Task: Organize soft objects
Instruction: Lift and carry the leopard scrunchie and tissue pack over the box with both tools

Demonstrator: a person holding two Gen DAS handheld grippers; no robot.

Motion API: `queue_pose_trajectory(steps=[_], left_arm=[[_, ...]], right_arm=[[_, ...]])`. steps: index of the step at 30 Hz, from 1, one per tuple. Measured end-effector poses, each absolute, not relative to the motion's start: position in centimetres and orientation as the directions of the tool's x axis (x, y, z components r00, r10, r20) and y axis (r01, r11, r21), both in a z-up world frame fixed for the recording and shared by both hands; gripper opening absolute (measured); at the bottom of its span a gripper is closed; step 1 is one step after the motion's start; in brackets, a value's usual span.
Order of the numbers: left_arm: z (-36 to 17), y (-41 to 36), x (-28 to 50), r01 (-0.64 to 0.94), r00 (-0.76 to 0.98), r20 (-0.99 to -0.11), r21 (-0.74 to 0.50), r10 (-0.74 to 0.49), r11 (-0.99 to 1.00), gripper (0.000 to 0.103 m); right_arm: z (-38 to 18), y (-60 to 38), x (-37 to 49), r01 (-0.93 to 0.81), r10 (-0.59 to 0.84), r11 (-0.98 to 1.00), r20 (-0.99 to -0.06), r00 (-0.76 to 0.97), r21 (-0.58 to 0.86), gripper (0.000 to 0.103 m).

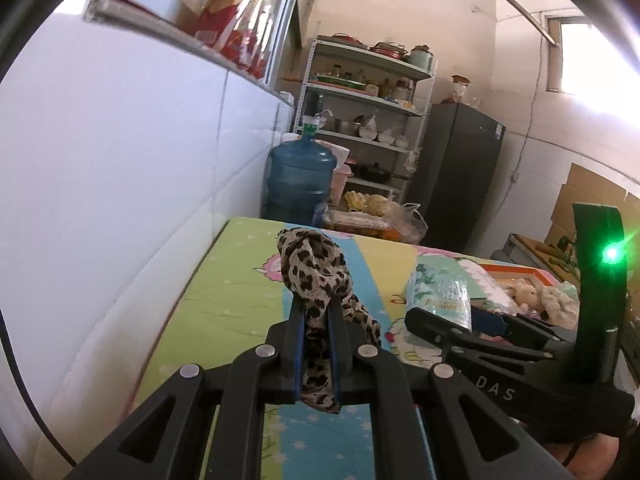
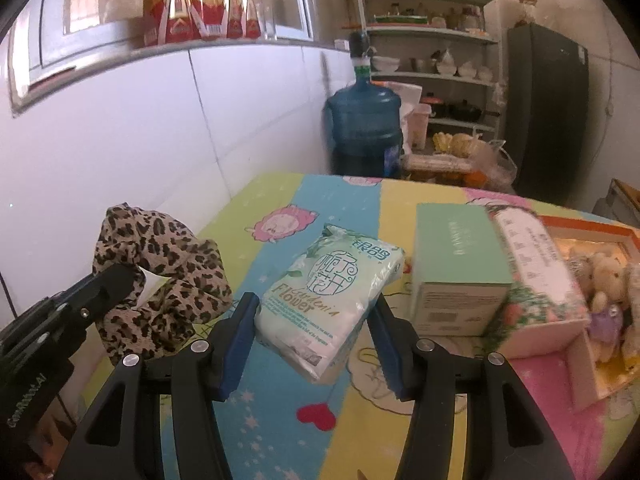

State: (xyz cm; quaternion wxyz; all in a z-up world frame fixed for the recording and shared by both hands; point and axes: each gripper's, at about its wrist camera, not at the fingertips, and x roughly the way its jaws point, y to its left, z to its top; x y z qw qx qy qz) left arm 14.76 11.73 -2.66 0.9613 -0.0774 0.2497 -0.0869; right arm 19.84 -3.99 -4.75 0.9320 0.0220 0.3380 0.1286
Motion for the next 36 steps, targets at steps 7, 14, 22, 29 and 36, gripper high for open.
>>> queue_pose_trajectory(steps=[7, 14, 22, 29, 36], left_arm=[[-1.7, 9.1, 13.8, 0.157, 0.859, -0.459, -0.183, -0.226, 0.970, 0.010], [-0.8, 5.4, 13.0, 0.188, 0.859, -0.453, -0.154, -0.239, 0.970, 0.010], [0.1, 0.6, 12.5, 0.243, 0.850, -0.446, -0.141, -0.281, 0.960, 0.010], [0.6, -3.6, 12.4, 0.291, 0.839, -0.443, -0.124, -0.315, 0.949, 0.010], [0.9, -7.8, 12.1, 0.338, 0.828, -0.441, -0.101, -0.347, 0.936, 0.010]], right_arm=[[-3.0, -6.7, 17.3, -0.211, 0.249, 0.968, -0.585, 0.772, 0.133, 0.057], [-2.0, -10.1, 15.7, -0.191, 0.242, 0.970, -0.552, 0.798, 0.150, 0.057], [-1.1, -14.9, 14.0, -0.153, 0.221, 0.973, -0.525, 0.822, 0.170, 0.057], [-0.3, -19.0, 12.9, -0.115, 0.188, 0.978, -0.502, 0.844, 0.174, 0.057], [0.0, -23.2, 11.5, -0.070, 0.155, 0.979, -0.480, 0.863, 0.190, 0.057]])
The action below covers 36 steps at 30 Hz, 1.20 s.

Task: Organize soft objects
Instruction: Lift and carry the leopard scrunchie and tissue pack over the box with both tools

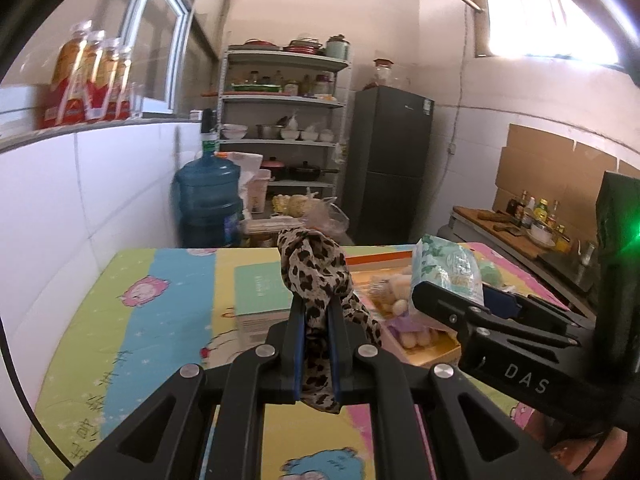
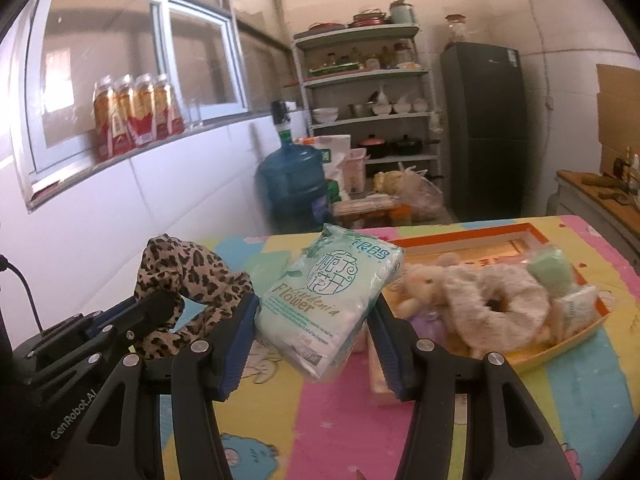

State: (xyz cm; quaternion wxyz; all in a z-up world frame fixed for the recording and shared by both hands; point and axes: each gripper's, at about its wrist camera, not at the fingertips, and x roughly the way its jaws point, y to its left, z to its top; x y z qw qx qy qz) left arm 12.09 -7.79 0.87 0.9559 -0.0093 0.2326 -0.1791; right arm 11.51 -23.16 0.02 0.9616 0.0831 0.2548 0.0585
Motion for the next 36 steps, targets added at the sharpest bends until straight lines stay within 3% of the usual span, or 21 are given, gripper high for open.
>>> queue_pose_trajectory(steps=[36], left_arm=[[1.0, -26.0, 17.1, 0.526, 0.732, -0.468, -0.072, -0.494, 0.847, 0.010]], right_arm=[[-0.8, -44.6, 10.1, 0.194, -0.074, 0.959, -0.476, 0.876, 0.208, 0.057]])
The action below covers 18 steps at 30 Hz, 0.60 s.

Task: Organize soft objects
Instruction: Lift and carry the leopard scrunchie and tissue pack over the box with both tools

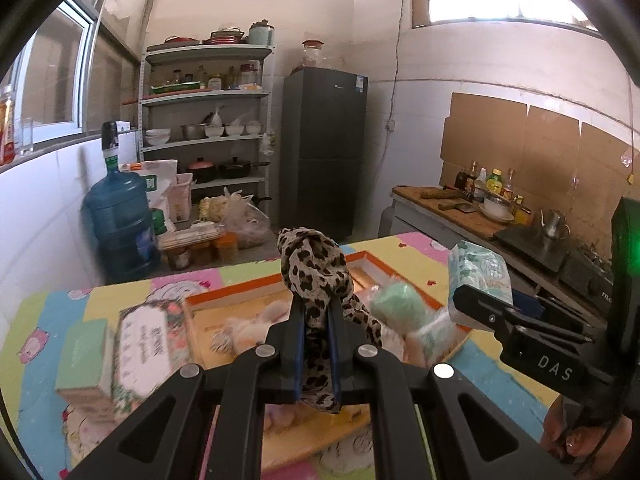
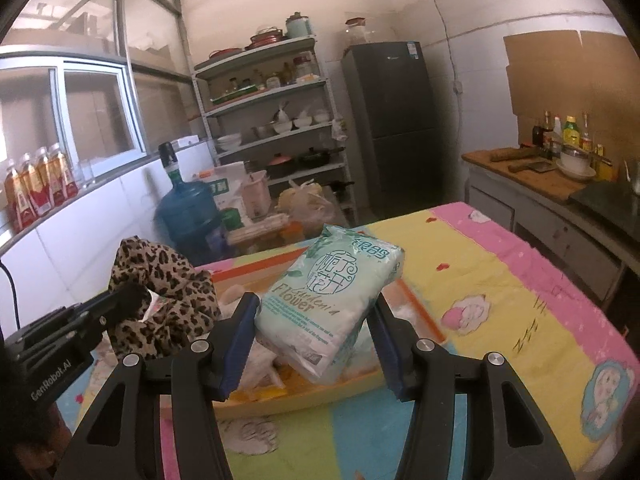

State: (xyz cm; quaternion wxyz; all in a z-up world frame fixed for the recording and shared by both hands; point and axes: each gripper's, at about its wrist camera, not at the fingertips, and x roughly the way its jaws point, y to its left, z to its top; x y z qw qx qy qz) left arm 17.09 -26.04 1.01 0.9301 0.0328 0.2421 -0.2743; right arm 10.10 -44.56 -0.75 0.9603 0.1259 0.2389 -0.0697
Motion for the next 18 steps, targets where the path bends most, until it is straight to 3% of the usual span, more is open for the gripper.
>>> queue_pose_trajectory(steps=[8, 18], left_arm=[[1.0, -28.6, 20.9, 0.530, 0.716, -0.485, -0.092, -0.503, 0.843, 0.010], [-0.7, -30.9, 26.1, 0.512, 0.664, -0.559, -0.143, -0.496, 0.847, 0.010]], right_arm=[[0.7, -47.6, 15.3, 0.091, 0.006, 0.981, -0.490, 0.872, 0.173, 0.057], [0.1, -50.1, 24.9, -0.050, 0.133, 0.987, -0.606, 0.784, 0.152, 0.057]])
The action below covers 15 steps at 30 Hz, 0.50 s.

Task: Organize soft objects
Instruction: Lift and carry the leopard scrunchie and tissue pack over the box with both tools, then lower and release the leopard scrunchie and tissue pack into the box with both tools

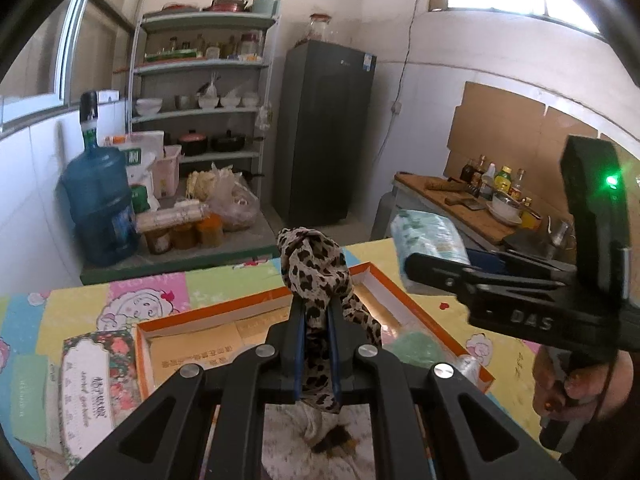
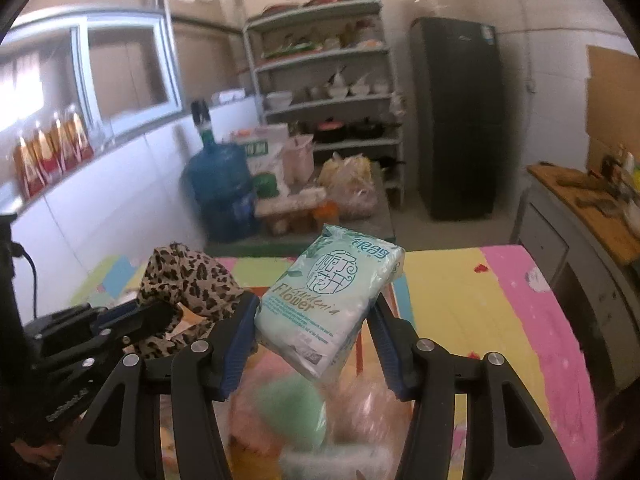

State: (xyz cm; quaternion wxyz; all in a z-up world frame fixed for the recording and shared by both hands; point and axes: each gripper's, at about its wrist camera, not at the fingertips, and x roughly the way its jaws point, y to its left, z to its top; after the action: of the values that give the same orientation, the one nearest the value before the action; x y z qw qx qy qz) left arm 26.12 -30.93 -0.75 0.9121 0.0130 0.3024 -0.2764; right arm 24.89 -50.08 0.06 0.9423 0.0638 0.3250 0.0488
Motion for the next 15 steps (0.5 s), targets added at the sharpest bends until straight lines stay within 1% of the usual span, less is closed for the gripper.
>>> queue_pose_trajectory(steps=[5, 8, 15], left_arm=[[-2.0, -31.3, 27.9, 0.501, 0.639, -0.594, -0.160, -0.488, 0.850, 0.010], [-2.9, -31.3, 28.8, 0.488, 0.623, -0.618, -0.173, -0.480, 0.855, 0.010], [-4.2, -31.6, 29.8, 0.478, 0.605, -0.648, -0.169, -0.463, 0.862, 0.010]], right_arm=[[-1.9, -50.9, 28.6, -0.074, 0.170, 0.983, -0.673, 0.719, 0.169, 0.057], [-2.9, -50.5, 30.0, -0.089, 0.156, 0.987, -0.709, 0.687, 0.131, 0.057], [-5.0, -50.5, 31.7, -0.096, 0.168, 0.986, -0.755, 0.635, 0.138, 0.057]])
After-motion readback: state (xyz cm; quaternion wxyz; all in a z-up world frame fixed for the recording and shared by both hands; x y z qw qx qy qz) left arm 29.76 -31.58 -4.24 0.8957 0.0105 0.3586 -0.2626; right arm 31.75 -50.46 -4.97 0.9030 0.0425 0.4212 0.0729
